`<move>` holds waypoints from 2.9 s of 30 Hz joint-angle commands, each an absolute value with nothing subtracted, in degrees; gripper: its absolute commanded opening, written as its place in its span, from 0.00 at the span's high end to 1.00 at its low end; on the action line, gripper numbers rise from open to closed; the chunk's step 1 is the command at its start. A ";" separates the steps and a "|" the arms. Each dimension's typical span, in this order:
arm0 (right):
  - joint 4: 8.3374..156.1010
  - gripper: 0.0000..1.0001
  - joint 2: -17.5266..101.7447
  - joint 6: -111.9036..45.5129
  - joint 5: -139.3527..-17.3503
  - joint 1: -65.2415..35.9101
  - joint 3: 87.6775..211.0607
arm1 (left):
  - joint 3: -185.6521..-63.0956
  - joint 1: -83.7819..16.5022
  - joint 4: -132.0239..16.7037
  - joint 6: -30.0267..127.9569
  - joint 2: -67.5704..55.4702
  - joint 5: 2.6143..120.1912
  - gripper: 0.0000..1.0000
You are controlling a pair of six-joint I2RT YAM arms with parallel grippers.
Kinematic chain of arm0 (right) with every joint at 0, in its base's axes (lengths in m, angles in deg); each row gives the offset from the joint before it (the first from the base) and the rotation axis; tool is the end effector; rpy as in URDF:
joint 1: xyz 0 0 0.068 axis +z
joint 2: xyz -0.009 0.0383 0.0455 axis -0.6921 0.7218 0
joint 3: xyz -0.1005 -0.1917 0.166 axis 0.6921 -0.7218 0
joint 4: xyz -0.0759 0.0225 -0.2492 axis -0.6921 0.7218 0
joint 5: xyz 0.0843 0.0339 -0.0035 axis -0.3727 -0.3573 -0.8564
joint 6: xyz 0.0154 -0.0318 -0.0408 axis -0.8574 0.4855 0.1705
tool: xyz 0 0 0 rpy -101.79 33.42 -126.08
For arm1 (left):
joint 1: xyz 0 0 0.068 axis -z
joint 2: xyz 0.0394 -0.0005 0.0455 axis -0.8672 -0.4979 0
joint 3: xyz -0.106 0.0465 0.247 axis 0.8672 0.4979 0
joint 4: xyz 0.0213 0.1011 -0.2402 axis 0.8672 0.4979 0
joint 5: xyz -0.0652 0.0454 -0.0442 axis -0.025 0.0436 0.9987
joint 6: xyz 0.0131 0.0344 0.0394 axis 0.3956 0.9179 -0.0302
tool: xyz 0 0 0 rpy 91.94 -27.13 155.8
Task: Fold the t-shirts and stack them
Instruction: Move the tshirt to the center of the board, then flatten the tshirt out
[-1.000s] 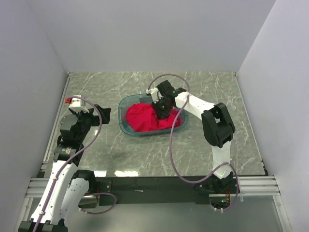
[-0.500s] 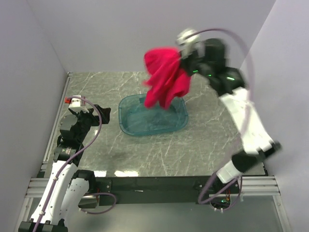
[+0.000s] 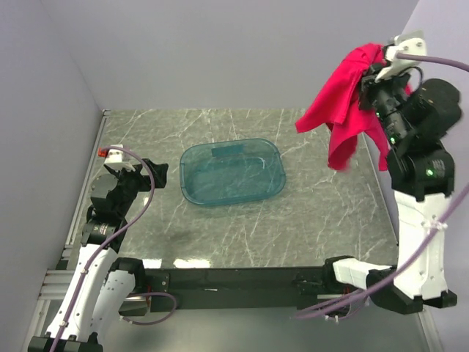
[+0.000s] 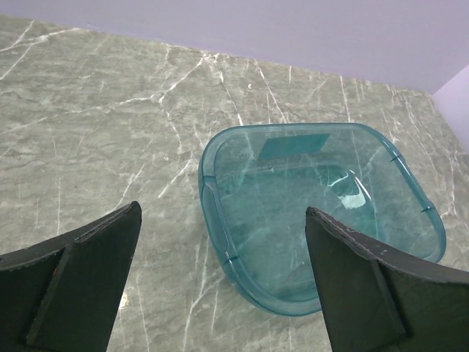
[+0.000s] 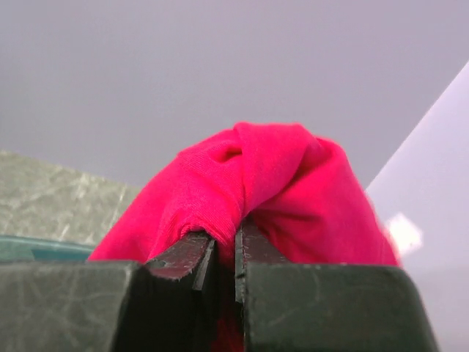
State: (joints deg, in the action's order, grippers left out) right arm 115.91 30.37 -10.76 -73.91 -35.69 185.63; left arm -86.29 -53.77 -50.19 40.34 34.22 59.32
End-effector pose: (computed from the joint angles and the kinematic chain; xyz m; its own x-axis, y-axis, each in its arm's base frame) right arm 0.1732 0.0266 0.5861 0.1897 -0.2444 -0.9509 -0.1499 0.9500 -0.2741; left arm 0.1575 -0.0214 0.3087 -0.1791 -0.3256 -0.9284 0.1648 0.9204 -0.3546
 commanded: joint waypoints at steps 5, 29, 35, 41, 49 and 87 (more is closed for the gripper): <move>110.81 1.00 31.08 -13.46 -77.73 -40.09 171.41 | -87.54 -53.46 -52.04 41.03 34.55 59.73 0.01; 104.31 0.10 26.18 -16.27 -91.59 -48.79 136.85 | -87.62 -53.37 -50.21 35.69 32.97 59.29 0.01; 99.67 0.09 18.52 -11.61 -121.83 -50.12 122.63 | -88.24 -53.46 -44.40 20.66 24.28 64.38 0.02; 99.73 0.10 16.57 -10.21 -130.38 -52.05 118.56 | -93.49 -53.28 -38.95 22.84 7.68 63.86 0.09; 102.80 0.12 17.10 -9.68 -132.41 -54.87 120.31 | -105.89 -49.24 -34.99 24.60 -15.62 55.78 0.12; 109.04 0.14 17.01 -6.34 -137.24 -58.73 123.04 | -118.38 -75.35 -22.34 -16.19 -24.50 26.77 0.77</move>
State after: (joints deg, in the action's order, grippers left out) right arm 108.56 17.78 -7.20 -135.40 -58.12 120.56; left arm -113.61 -75.21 -21.34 -14.15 -23.96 28.17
